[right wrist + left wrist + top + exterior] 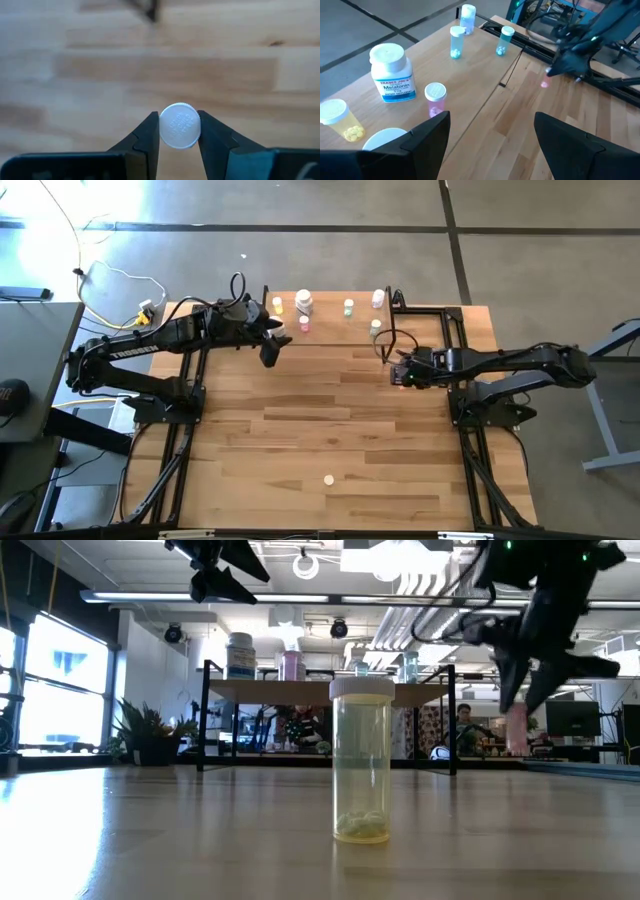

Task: Pick and place medicine bottles onto shelf by color
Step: Put the pink medicine bottle on the shelf

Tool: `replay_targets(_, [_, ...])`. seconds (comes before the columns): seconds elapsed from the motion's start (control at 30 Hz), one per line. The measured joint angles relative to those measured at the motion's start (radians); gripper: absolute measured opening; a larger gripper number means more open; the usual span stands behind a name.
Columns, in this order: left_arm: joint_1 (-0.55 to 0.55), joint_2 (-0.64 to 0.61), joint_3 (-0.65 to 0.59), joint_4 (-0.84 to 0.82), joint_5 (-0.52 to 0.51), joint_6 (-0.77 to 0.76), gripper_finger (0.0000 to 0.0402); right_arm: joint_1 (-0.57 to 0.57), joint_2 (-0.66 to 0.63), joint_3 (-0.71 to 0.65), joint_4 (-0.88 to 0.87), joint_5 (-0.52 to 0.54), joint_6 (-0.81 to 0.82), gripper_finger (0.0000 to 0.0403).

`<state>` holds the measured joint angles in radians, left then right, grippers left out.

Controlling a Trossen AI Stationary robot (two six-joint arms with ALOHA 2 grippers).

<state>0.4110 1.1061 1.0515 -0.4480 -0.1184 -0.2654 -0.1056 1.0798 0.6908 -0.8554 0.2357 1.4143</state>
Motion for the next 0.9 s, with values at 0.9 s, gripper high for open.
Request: replay_targets(0.9, [0.001,0.000,0.000,0.003,-0.078,0.033,0.0280,-0.191,0.176,0.674,0.020,0.125,-0.783,0.0094])
